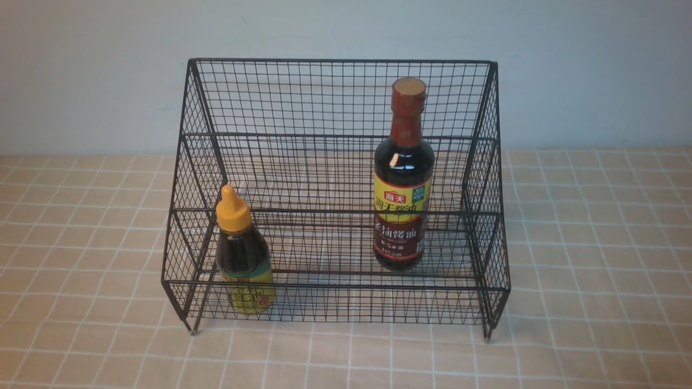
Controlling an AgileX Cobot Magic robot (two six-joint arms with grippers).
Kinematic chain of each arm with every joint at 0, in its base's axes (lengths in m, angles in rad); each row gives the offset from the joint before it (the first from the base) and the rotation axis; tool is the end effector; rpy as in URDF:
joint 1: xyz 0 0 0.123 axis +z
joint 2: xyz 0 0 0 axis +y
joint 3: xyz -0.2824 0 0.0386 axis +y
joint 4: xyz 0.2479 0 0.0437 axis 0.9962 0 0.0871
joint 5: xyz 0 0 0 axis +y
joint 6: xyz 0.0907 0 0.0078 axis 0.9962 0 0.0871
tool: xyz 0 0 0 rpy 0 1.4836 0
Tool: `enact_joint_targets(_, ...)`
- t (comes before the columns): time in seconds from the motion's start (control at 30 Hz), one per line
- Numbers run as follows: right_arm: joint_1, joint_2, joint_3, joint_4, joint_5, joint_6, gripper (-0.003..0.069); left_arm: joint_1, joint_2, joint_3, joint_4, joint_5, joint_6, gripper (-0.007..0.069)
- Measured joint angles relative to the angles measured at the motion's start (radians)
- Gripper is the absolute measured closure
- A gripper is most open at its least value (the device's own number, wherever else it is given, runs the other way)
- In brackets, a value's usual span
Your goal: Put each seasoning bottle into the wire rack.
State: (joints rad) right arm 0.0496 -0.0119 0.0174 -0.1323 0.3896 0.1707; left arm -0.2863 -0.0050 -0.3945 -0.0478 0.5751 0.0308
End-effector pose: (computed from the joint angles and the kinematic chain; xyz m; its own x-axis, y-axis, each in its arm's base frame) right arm 0.0522 -0.0020 0.1732 -0.2995 0.0333 -0.9535 0.0127 0.9994 0.0310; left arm 0.0180 -0.0078 0.2888 -0.0871 0.0159 -0.9961 0.3063 0.9518 -0.0116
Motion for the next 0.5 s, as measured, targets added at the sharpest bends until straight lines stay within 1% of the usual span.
enact_joint_targets(0.03,0.000,0.000,0.000,0.000,0.000,0.000,0.0673,0.006,-0.002,0.000,0.001,-0.004,0.002,0.0631)
enact_joint_targets(0.07,0.000,0.000,0.000,0.000,0.000,0.000,0.0673,0.055,-0.008,0.071,0.006,-0.039,0.013,0.0631)
enact_joint_targets(0.1,0.000,0.000,0.000,0.000,-0.001,0.000,0.0673,0.083,-0.010,0.113,0.006,-0.063,0.019,0.0631)
enact_joint_targets(0.23,0.000,0.000,0.000,0.000,-0.001,0.000,0.0673,0.166,-0.009,0.285,0.006,-0.172,0.033,0.0631)
enact_joint_targets(0.33,-0.001,0.000,0.000,0.000,-0.001,0.000,0.0673,0.190,-0.009,0.395,0.011,-0.219,0.034,0.0631)
enact_joint_targets(0.5,-0.001,0.000,0.000,0.000,-0.001,0.000,0.0673,0.193,-0.009,0.422,0.067,-0.206,0.034,0.0631)
